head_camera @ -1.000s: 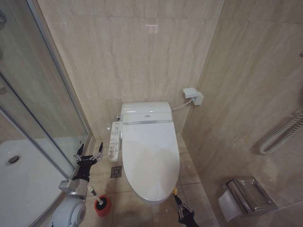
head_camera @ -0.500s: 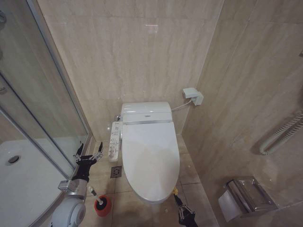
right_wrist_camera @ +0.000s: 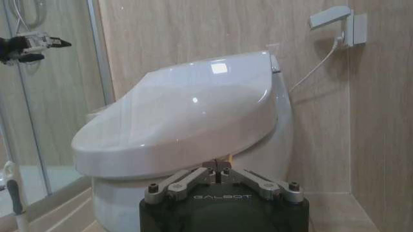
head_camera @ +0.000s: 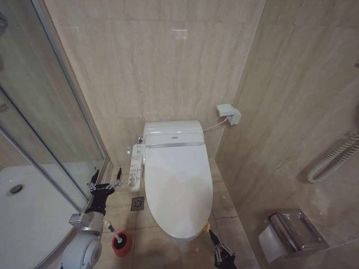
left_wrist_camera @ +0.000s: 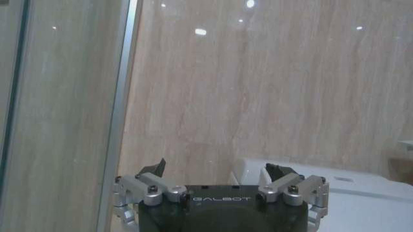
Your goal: Open the toilet lid, clean the toilet bowl with a toilet brush, close the toilet lid, and flush.
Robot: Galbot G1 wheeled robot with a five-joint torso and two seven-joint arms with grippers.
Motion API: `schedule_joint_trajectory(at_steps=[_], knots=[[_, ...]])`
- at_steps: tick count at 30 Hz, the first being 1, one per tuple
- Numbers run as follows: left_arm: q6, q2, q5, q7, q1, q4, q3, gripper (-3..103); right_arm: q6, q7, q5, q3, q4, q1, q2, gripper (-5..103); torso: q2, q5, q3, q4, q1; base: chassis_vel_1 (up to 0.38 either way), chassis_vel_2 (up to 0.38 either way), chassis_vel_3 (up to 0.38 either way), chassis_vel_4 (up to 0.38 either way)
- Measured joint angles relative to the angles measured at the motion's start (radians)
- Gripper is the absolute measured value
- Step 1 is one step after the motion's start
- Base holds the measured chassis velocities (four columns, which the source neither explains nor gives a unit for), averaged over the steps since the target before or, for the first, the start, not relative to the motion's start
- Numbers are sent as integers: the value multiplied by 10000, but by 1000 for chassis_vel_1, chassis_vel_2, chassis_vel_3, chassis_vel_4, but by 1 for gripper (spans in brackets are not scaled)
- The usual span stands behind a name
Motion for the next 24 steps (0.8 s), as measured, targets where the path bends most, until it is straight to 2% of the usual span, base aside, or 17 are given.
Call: schedule_joint_trajectory(at_steps=[6, 7, 14, 15, 20, 21, 24], knots=[[-63, 12, -15, 15, 30, 32, -31, 100, 77, 53, -219, -1, -191, 108, 11, 0, 0, 1, 0, 0, 0, 0, 0, 0, 0], [-68, 11, -16, 17, 32, 33, -31, 100, 78, 61, -238, 0, -191, 114, 3, 20, 0, 1, 0, 0, 0, 0, 0, 0, 0], [-78, 5, -24, 20, 12, 64, -21, 100, 76, 172, -377, 19, -232, 214, -58, 20, 0, 1, 0, 0, 0, 0, 0, 0, 0], [-78, -1, -24, 21, 8, 72, -5, 100, 73, 198, -397, 29, -266, 249, -67, 47, 0, 1, 0, 0, 0, 0, 0, 0, 0], [-79, -10, -24, 24, -12, 101, 17, 100, 60, 223, -446, 35, -473, 404, -84, 47, 0, 1, 0, 0, 0, 0, 0, 0, 0], [-79, -6, -24, 24, -16, 107, 17, 100, 57, 228, -469, 35, -538, 446, -84, 74, 0, 1, 0, 0, 0, 0, 0, 0, 0], [-79, 2, -23, 25, -20, 118, 17, 100, 52, 234, -505, 34, -654, 525, -82, 74, 0, 1, 0, 0, 0, 0, 0, 0, 0]])
